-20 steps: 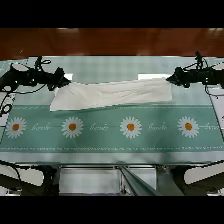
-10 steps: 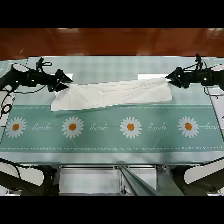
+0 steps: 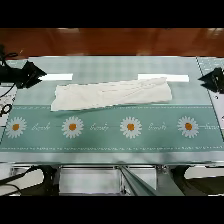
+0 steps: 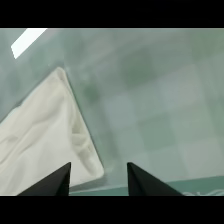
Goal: Fold the shirts.
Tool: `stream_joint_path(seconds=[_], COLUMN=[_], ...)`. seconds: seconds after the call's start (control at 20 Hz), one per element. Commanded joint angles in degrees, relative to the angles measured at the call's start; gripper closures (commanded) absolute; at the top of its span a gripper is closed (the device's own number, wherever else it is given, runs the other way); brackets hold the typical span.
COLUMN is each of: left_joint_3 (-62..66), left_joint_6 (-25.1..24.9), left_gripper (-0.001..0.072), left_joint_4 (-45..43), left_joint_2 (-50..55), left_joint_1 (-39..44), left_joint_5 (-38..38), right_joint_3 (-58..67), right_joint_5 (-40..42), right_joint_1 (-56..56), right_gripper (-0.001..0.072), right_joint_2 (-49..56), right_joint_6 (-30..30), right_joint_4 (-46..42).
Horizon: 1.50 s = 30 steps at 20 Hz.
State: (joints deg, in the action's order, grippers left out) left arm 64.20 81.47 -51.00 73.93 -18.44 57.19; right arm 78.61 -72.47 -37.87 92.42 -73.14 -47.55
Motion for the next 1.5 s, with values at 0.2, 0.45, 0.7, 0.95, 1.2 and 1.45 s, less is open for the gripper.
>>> stream_joint_path(seconds=[0.2, 0.45, 0.7, 0.95, 1.2, 1.45], left_joint_3=[-27.5, -27.4, -27.4, -27.4, -27.4, -26.4], left_joint_6=[0.2, 0.2, 0.2, 0.2, 0.2, -4.5], left_gripper=[0.0199, 0.0199, 0.0199, 0.0199, 0.02, 0.069], left_joint_4=[-1.2, 2.2, 2.2, 2.2, 2.2, 2.2], left_joint_2=[-17.4, -17.2, -17.2, -17.2, -17.2, -17.1], left_joint_1=[7.4, 7.8, 7.8, 7.8, 7.8, 13.0], left_joint_5=[-13.0, -13.6, -13.5, -13.7, -13.7, -13.3], right_joint_3=[-15.3, -11.0, -4.4, -0.3, 1.3, 1.3], right_joint_5=[6.8, 7.2, 8.4, 9.2, 6.7, 3.1], right_joint_1=[3.5, 10.6, 16.3, 20.5, 20.6, 18.2], right_gripper=[0.0301, 0.03, 0.03, 0.048, 0.0686, 0.0686], right_joint_2=[4.6, 11.3, 16.2, 16.8, 15.2, 5.2], right_joint_6=[6.6, 7.2, 4.1, 4.0, 4.9, 3.3], right_joint_4=[11.9, 17.3, 18.6, 18.9, 18.0, 7.5])
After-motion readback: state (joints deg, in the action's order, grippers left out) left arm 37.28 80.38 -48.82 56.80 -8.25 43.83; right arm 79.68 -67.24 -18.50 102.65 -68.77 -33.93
